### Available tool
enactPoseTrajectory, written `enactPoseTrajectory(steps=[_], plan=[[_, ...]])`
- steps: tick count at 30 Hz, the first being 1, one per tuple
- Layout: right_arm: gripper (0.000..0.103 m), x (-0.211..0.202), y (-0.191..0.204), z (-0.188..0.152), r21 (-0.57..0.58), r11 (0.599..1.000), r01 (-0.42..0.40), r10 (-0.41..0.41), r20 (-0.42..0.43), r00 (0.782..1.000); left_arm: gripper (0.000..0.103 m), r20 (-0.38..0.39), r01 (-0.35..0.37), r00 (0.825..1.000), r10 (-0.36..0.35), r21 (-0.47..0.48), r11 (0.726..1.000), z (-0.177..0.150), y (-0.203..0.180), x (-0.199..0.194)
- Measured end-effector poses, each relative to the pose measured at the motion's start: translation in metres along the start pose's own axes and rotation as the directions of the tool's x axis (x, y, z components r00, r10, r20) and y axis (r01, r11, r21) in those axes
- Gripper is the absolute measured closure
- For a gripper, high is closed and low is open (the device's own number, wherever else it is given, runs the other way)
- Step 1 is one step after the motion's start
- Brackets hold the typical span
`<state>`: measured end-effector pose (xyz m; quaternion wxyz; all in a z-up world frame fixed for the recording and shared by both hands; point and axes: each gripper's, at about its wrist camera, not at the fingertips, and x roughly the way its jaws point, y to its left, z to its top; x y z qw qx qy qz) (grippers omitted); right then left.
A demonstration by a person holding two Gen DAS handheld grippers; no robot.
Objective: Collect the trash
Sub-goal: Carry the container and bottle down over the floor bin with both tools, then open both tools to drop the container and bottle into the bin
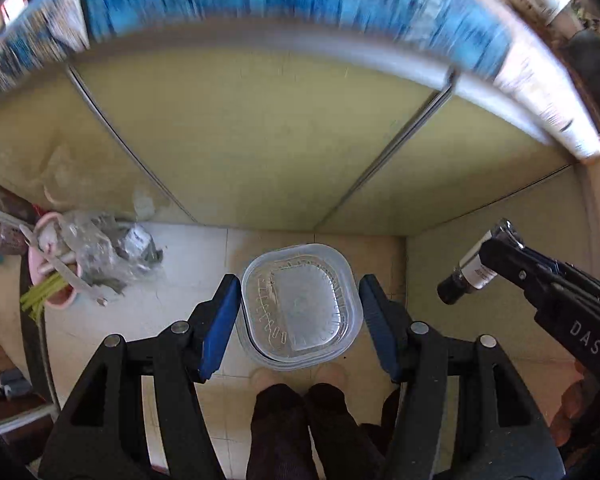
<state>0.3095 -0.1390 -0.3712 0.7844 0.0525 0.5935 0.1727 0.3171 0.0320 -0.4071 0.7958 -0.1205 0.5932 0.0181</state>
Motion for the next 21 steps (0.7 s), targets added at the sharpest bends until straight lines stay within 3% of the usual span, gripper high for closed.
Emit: enactPoseTrajectory(steps=[8,15,21], plan=[[0.077,0.151,-0.065,-0.032,0.007,1.0,0.018,-0.017,-0.127,0.992,0.043,-0.086,0.05,0.994,-0.064,-0.156,0.986,-0.027,0.023,0.175],[0.077,0.264,-0.086,-0.046,0.007,1.0,-0.005,0.006,-0.152,0.988,0.043,-0.124,0.044,0.99,-0.063,-0.154,0.987,-0.051,0.036,0.305],[0.077,0.314,-0.084,-0.053,-0.01,0.999,-0.049,0.047,-0.161,0.986,0.043,-0.181,0.073,0.979,-0.097,-0.133,0.988,-0.078,0.045,0.383]])
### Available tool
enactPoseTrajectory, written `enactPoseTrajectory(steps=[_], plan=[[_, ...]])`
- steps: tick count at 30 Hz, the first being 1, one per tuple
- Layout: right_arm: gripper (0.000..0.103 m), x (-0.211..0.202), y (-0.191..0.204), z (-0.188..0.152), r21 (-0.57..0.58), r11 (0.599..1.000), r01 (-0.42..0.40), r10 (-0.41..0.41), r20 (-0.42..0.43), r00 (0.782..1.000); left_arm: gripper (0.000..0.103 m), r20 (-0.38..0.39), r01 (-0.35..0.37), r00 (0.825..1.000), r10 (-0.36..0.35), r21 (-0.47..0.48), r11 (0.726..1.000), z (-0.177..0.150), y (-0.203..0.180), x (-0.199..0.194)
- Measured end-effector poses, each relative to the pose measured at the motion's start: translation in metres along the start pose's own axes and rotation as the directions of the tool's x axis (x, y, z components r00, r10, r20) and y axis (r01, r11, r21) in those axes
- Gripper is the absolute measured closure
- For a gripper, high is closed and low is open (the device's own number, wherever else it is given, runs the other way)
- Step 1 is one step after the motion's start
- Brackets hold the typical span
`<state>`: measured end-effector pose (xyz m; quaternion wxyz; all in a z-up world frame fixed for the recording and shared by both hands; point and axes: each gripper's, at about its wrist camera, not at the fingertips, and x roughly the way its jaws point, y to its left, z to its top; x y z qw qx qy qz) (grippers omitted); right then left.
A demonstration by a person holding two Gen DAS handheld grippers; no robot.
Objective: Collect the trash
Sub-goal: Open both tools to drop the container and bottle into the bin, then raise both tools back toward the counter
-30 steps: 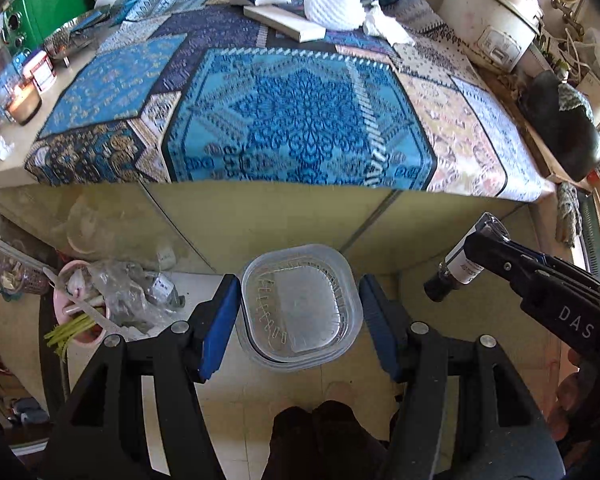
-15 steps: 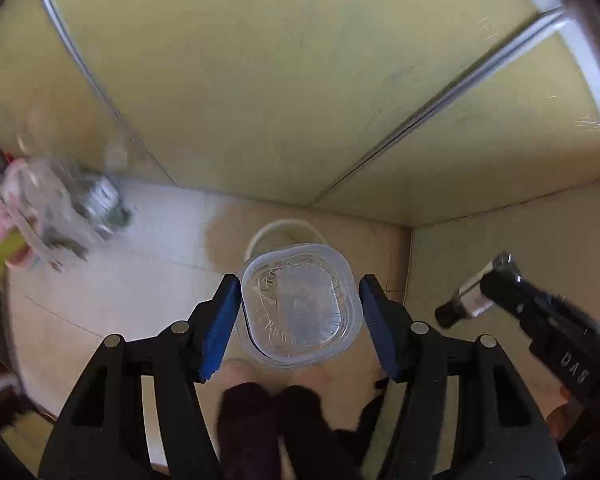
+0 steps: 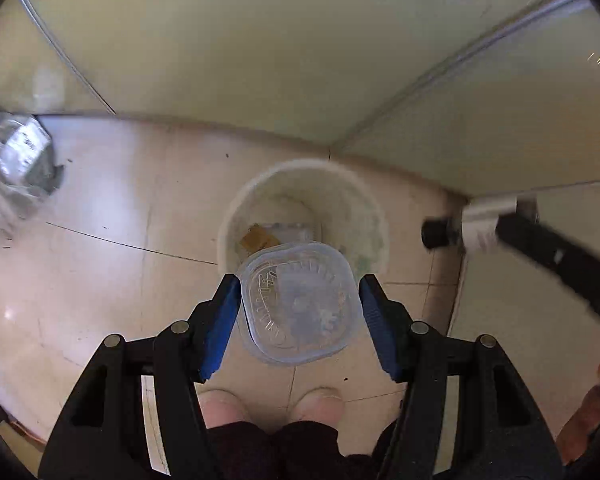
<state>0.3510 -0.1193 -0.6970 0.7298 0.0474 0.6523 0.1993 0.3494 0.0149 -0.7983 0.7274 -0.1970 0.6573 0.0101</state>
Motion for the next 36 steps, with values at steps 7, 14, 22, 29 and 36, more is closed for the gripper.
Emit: enactPoseTrajectory(steps=[7,14,22,29,36], plan=[[0.075,0.028,0.005,0.001,-0.035,0.999,-0.009,0.007,-0.046,0.999,0.043,-0.059,0.03,0.998,-0.03,-0.003,1.0,-0.008,0.005,0.045],[0.068,0.025,0.003,0.0,-0.04,0.999,0.006,-0.007,-0.041,0.999,0.043,-0.059,0.02,0.998,-0.019,0.005,1.0,-0.012,0.003,0.045],[0.068,-0.029,0.015,0.0,-0.029,0.999,0.024,-0.025,-0.035,0.999,0.043,-0.044,-0.042,0.998,0.042,0.013,0.999,-0.017,-0.005,-0.022],[0.068,-0.128,0.05,0.005,-0.031,0.999,0.031,-0.031,0.006,1.0,0.043,0.04,-0.115,0.993,0.114,0.041,0.993,-0.011,-0.022,-0.153],[0.068,-0.25,0.093,0.005,-0.031,0.999,0.013,-0.01,0.081,0.997,0.043,0.14,-0.154,0.98,0.144,0.062,0.986,-0.007,-0.05,-0.306]])
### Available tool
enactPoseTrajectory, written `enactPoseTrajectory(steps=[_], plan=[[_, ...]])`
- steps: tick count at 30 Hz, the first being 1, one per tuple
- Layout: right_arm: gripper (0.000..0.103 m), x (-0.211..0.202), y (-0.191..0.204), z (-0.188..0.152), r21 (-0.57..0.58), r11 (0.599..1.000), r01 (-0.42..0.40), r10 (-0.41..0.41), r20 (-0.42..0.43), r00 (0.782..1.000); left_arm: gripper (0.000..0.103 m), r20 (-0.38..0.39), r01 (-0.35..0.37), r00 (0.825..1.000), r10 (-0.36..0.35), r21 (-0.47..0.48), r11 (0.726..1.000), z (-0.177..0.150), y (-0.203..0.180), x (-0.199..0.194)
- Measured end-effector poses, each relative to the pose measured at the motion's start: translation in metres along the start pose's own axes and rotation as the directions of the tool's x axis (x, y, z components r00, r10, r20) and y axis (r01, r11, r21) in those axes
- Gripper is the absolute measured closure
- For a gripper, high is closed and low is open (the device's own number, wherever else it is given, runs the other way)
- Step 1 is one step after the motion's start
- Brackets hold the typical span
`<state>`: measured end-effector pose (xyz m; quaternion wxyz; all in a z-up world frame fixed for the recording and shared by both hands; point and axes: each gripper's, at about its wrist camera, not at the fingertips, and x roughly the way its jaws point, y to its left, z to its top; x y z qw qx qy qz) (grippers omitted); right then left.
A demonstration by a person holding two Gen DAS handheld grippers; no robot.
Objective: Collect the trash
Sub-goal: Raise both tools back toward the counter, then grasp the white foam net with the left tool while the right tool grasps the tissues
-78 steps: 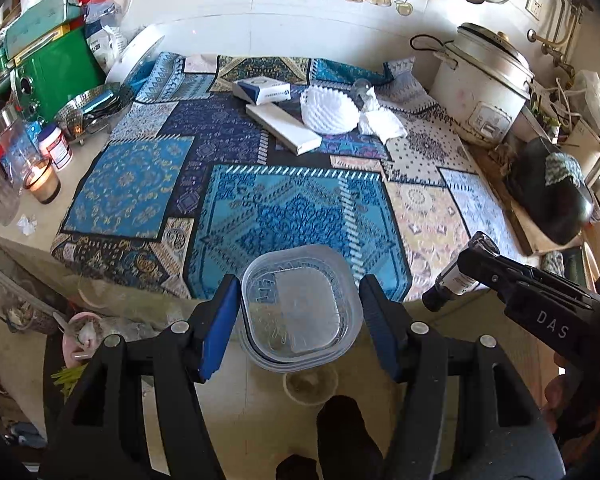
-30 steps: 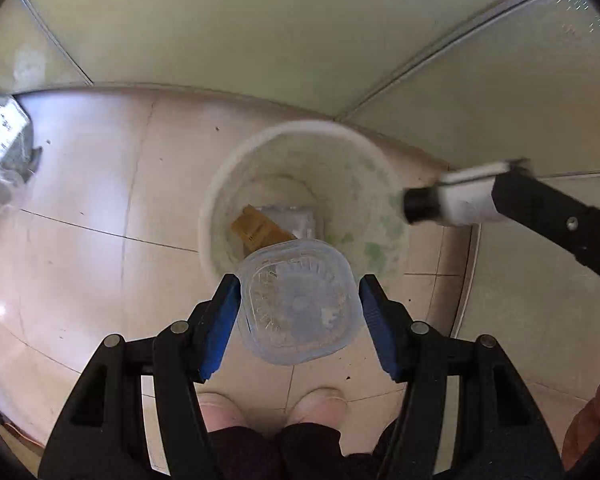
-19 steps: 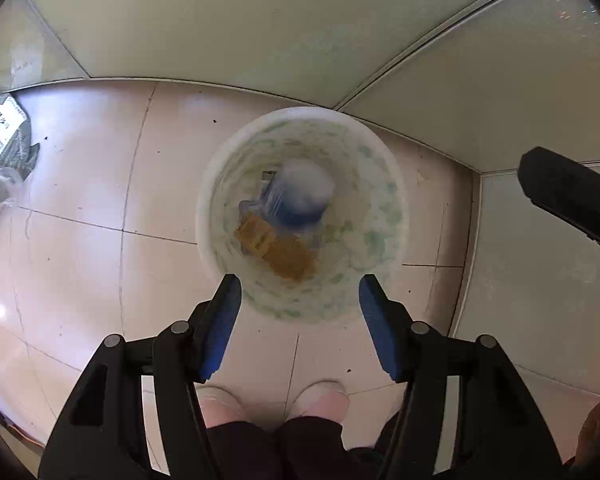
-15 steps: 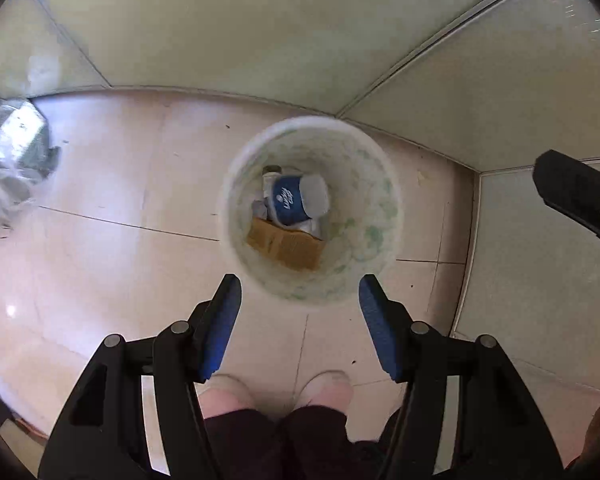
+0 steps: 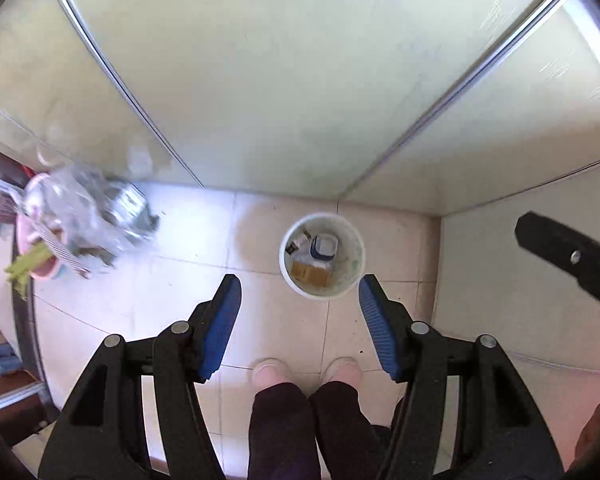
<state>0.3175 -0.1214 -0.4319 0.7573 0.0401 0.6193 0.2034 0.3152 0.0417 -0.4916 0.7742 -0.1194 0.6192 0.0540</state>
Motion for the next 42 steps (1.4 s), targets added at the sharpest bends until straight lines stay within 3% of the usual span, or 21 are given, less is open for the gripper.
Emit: enactPoseTrajectory(steps=[4,10,20,31,36,42], plan=[[0.068,-0.068,0.025,0.001,-0.006,1.0,-0.004,0.004,0.062,0.998,0.043,0.057,0.027,0.998,-0.027,0.003,1.0,0.009,-0.001,-0.083],[0.068,-0.159,0.049,0.002,0.003,1.0,-0.002,0.001,0.179,0.984,0.043,0.166,0.011,0.986,-0.018,0.044,0.999,0.017,-0.001,-0.189],[0.064,-0.261,0.062,0.012,0.058,0.997,0.042,-0.06,0.364,0.93,0.041,0.379,0.0,0.925,-0.021,0.055,0.998,0.043,0.003,-0.309],[0.057,-0.312,0.028,0.067,0.09,0.993,0.079,-0.113,0.471,0.875,0.041,0.486,-0.003,0.873,-0.033,0.074,0.997,0.121,-0.02,-0.362],[0.057,-0.319,0.002,0.12,0.081,0.995,0.055,-0.088,0.49,0.867,0.039,0.508,-0.007,0.861,-0.029,0.07,0.998,0.183,-0.045,-0.366],[0.053,-0.324,-0.021,0.187,0.024,0.998,0.058,-0.062,0.485,0.872,0.026,0.522,-0.029,0.853,0.011,0.026,0.999,0.253,-0.075,-0.358]])
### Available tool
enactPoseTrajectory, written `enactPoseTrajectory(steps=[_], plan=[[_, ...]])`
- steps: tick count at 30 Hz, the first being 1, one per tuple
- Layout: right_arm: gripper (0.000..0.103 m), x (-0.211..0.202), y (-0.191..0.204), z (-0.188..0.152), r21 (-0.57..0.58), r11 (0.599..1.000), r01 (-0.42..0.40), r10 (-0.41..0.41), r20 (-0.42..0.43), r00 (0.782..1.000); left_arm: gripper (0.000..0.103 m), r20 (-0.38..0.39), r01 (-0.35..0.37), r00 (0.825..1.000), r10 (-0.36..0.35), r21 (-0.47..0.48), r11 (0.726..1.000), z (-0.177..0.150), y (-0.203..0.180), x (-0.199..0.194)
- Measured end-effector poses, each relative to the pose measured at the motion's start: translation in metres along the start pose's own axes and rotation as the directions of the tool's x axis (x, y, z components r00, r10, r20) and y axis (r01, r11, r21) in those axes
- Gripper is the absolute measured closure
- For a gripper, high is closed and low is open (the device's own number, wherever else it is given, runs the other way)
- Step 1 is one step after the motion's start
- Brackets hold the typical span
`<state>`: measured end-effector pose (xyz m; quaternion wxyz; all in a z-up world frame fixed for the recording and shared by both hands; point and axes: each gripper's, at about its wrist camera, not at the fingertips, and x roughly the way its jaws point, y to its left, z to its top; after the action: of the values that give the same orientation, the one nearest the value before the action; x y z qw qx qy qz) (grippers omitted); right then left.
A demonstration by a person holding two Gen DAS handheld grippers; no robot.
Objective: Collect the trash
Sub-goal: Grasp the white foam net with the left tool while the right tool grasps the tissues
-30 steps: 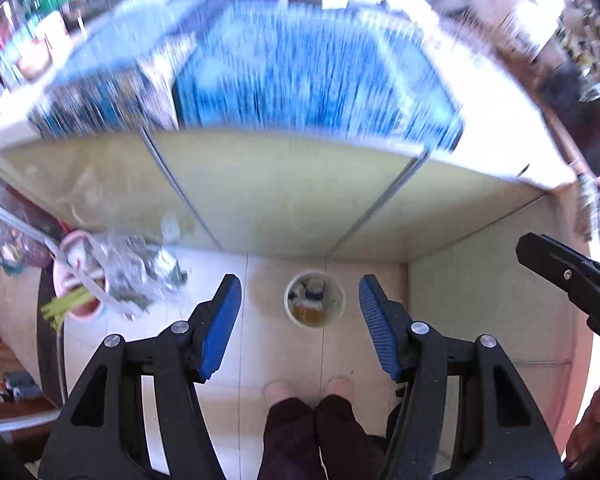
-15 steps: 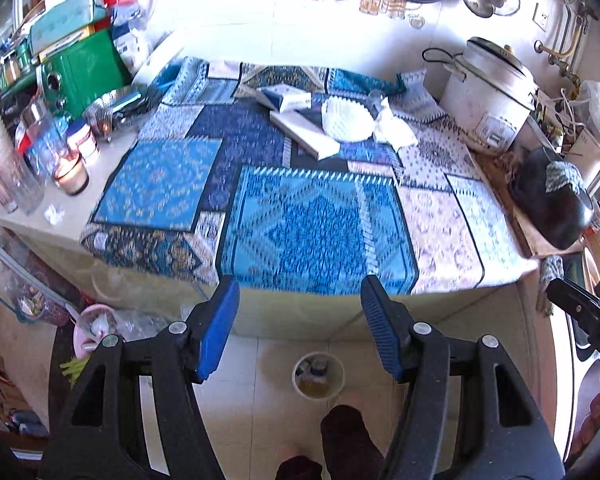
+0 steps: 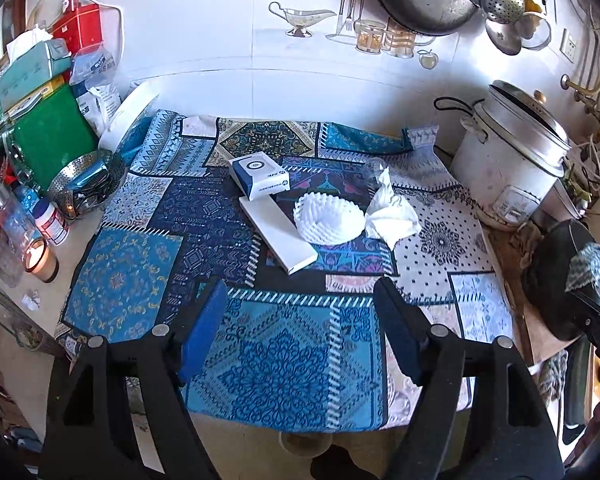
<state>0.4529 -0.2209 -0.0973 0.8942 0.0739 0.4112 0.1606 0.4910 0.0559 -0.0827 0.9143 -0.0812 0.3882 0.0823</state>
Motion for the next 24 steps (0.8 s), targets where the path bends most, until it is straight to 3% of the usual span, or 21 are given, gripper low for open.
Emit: enactPoseTrajectory(steps=[2,9,15,19,24], plan=[[0.052,0.014,-0.006,0.014,-0.024,1.0,0.003,-0.003,-0.005,1.0,0.015,-0.003,-0.006,1.0,0.006,-0.016,1.0,0.012,-0.007,0.017],[0.052,0.068,-0.02,0.041,0.014,1.0,-0.023,0.024,-0.092,0.996,0.013,-0.094,0.004,0.996,-0.005,-0.011,1.0,0.043,-0.018,0.082],[0.052,0.108,-0.018,0.057,0.059,0.998,0.037,-0.029,-0.13,0.991,0.01,-0.149,0.059,0.988,-0.047,0.078,0.995,0.065,-0.023,0.145],[0.052,0.133,-0.014,0.064,0.132,0.989,0.073,-0.051,-0.159,0.986,0.01,-0.225,0.12,0.971,-0.083,0.154,0.981,0.075,-0.023,0.188],[0.052,0.179,-0.005,0.075,0.149,0.984,0.094,-0.061,-0.211,0.976,0.01,-0.308,0.18,0.944,-0.123,0.165,0.97,0.08,-0.017,0.231]])
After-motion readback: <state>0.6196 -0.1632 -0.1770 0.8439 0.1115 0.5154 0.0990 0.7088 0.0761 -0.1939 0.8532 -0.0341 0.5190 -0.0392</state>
